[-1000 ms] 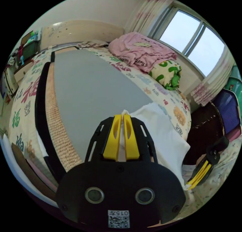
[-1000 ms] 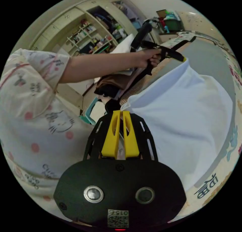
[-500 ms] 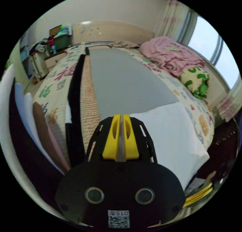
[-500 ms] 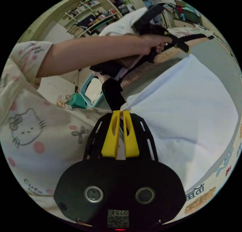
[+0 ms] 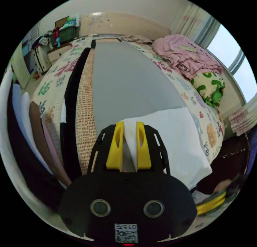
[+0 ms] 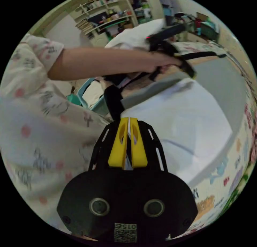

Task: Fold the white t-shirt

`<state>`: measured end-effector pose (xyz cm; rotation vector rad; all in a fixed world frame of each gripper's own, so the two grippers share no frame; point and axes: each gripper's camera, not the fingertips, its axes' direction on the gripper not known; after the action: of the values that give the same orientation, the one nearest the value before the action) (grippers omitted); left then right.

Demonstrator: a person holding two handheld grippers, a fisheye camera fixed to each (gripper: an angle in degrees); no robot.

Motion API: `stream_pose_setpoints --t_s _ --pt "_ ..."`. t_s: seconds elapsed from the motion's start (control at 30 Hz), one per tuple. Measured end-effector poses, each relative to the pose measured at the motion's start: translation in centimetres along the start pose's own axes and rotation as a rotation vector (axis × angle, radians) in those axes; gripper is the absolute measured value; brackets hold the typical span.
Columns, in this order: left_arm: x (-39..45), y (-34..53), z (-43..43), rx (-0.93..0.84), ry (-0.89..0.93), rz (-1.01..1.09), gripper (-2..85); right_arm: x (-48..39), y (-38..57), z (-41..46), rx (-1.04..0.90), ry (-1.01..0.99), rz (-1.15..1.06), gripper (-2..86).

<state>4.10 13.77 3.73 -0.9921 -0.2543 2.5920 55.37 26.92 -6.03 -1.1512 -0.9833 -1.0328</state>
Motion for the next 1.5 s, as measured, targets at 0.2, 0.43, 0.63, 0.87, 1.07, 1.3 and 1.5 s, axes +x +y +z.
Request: stream_pose_setpoints --t_s 0.2,0.43,0.63,0.87,1.07,1.3,1.5 --pt "8.4 7.0 -1.2 -0.112 0.286 0.320 7.4 8.8 6.9 -1.2 -0.026 0.101 0.346 1.4" --pt "13.1 15.3 2.6 -0.236 0.168 0.395 6.1 8.8 6.6 6.6 -0.257 0.073 0.405 0.2" --pt "15.4 15.0 2.5 -0.267 0.162 0.396 6.9 7.6 1.5 -0.4 -0.056 0.117 0.330 3.8" --pt "19.9 18.2 3.8 -0.341 0.225 0.589 9.3 7.7 -4.5 2.0 -0.229 0.304 0.082 9.0" --pt "20.8 19.5 4.6 -0.335 0.133 0.625 1.3 10.4 -7.1 1.0 -0.284 0.343 0.091 1.4" --pt "20.5 21.4 5.5 -0.387 0.144 0.689 -0.5 15.5 -9.9 0.1 -0.368 0.282 0.158 0.6" --pt "16.2 22.5 4.0 -0.365 0.201 0.581 1.7 23.8 -12.5 -6.2 -0.360 0.074 0.288 4.5"
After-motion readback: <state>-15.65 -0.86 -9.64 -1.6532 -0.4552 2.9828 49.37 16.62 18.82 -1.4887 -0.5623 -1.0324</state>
